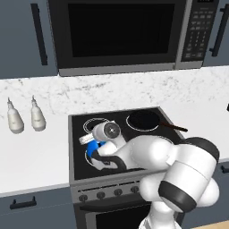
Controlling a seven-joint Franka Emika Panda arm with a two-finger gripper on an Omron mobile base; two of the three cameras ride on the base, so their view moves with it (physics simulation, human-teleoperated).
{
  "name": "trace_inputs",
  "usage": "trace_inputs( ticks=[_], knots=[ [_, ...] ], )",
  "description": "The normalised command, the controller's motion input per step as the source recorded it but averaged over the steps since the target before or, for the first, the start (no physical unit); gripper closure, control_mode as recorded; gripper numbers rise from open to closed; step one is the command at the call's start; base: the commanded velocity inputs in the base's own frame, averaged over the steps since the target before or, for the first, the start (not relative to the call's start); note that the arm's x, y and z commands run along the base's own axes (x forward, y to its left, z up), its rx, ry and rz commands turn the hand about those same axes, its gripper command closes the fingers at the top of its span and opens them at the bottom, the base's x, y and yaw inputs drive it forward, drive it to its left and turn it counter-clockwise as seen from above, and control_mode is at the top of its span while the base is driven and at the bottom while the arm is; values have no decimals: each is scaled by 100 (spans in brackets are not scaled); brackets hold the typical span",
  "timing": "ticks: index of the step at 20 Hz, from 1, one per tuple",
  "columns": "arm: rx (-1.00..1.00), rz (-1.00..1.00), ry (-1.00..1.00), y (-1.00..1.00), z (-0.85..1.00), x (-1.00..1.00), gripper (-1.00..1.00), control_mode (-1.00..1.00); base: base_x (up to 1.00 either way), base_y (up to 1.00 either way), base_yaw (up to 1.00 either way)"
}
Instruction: Pick the kettle from the counter and place it on a stove burner. Then turn the burner on.
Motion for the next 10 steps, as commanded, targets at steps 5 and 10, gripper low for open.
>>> trace_inputs(
  ticks=[5,10],
  knots=[
    [0,0,-1,-29,0,-22,-100,-100,0,0,0],
    [1,0,-3,-32,20,-44,-100,-100,0,0,0]
  ],
)
